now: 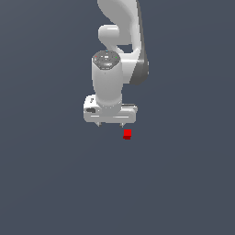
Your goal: Pick up the red cube and move it to a goal position.
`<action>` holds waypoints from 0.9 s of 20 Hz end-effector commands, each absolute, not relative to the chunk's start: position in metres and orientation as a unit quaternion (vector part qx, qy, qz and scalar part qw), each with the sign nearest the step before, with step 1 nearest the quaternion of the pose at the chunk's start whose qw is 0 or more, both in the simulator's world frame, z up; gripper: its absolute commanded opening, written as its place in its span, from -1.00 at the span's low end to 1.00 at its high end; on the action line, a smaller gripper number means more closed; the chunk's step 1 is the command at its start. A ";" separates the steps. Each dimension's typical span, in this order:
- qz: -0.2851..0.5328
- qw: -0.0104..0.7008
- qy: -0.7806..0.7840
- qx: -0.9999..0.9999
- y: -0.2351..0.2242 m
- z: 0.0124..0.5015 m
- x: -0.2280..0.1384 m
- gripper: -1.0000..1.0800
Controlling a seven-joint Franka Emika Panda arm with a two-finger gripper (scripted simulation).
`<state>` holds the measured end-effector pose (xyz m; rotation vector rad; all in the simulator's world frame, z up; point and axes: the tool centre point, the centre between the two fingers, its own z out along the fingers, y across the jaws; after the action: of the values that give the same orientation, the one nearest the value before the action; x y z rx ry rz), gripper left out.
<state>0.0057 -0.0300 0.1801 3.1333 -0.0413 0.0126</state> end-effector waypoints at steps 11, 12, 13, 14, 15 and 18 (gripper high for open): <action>0.003 0.003 -0.018 1.000 -0.016 0.154 -0.004 0.92; 0.003 0.003 -0.019 1.000 -0.013 0.148 -0.006 0.92; 0.003 0.003 -0.020 1.000 -0.010 0.142 -0.008 0.92; 0.003 0.003 -0.022 1.000 -0.006 0.135 -0.010 0.92; 0.003 0.003 -0.023 1.000 -0.003 0.127 -0.012 0.92; 0.002 0.002 -0.028 1.000 0.011 0.102 -0.021 0.92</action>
<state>-0.0159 0.0038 0.1149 3.1360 -0.0803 0.0085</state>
